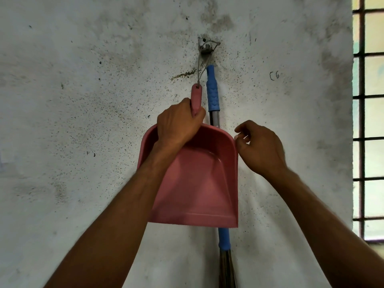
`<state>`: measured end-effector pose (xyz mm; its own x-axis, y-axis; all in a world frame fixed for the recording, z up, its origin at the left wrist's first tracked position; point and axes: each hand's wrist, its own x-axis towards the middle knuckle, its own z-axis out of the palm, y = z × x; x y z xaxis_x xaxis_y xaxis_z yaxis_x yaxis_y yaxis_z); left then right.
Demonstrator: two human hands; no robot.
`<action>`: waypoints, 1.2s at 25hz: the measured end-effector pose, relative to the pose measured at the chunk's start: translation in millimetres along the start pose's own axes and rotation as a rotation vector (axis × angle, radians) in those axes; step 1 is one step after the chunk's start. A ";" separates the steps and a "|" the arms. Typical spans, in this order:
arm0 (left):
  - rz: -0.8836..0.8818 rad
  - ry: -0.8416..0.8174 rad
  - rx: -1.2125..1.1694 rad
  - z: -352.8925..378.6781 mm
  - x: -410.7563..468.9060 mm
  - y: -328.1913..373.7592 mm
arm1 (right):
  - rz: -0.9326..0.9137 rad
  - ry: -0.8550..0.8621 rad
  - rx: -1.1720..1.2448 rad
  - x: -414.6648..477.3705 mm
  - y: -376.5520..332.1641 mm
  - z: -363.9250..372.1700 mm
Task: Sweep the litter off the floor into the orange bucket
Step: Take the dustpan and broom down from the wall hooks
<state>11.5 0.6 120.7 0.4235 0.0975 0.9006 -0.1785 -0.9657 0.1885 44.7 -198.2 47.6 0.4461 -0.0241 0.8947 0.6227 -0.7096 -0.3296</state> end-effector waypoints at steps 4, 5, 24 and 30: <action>0.022 0.036 -0.005 -7.2 27.9 14.4 | 0.023 0.045 -0.005 24.1 -14.7 -8.6; 0.023 0.044 0.001 -8.7 33.7 17.8 | 0.031 0.050 -0.006 28.9 -17.6 -10.7; -0.222 -0.470 0.008 -25.2 -84.4 -61.0 | 0.082 -0.162 0.084 -37.9 -10.4 27.6; -0.251 -0.531 -0.017 -17.5 -126.7 -88.0 | 0.073 -0.266 0.133 -73.4 -17.7 52.0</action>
<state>-42.0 77.4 -3.2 0.8409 0.1847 0.5087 -0.0275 -0.9241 0.3811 34.3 -147.3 -27.9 0.6345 0.1255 0.7627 0.6536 -0.6138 -0.4427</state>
